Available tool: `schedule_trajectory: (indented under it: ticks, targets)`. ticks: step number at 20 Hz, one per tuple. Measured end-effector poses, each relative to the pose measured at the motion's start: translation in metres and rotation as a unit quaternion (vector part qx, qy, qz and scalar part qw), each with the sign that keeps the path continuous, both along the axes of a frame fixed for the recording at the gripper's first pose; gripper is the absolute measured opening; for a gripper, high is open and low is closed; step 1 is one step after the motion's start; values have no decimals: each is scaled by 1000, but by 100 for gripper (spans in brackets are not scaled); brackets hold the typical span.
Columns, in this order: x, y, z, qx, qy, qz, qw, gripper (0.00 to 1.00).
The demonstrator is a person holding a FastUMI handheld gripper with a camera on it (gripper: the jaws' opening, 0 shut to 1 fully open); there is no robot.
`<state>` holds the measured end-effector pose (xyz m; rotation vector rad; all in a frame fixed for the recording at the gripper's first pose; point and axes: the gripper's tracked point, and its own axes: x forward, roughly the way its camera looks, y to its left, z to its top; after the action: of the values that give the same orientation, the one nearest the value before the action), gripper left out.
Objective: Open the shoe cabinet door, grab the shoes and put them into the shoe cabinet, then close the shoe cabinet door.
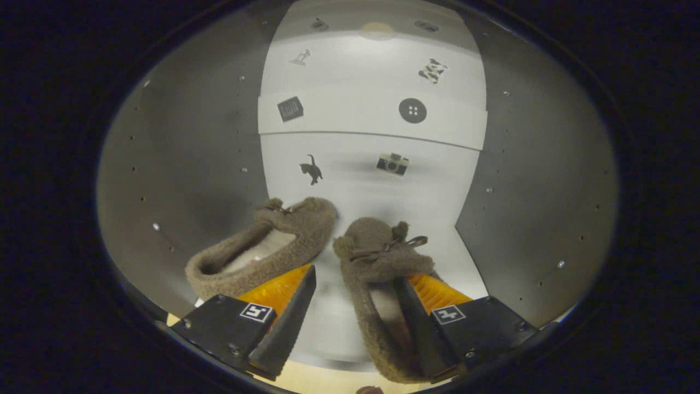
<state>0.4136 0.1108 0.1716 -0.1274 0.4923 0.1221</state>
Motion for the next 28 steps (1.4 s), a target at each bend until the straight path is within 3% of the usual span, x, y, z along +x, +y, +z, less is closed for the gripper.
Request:
schedule_trajectory:
  ticks: [6,10,16,18,24,28]
  targets:
    - [-45,4,43,-3,-43,18,999,91]
    - [-107,13,84,-11,-91,36,995,91]
    - [-250,19,138,4,-144,52,988,91]
    - [-310,15,156,4,-167,63,984,95]
    - [-465,-3,203,10,-237,149,960,100]
    - [-536,-47,227,43,-293,173,939,100]
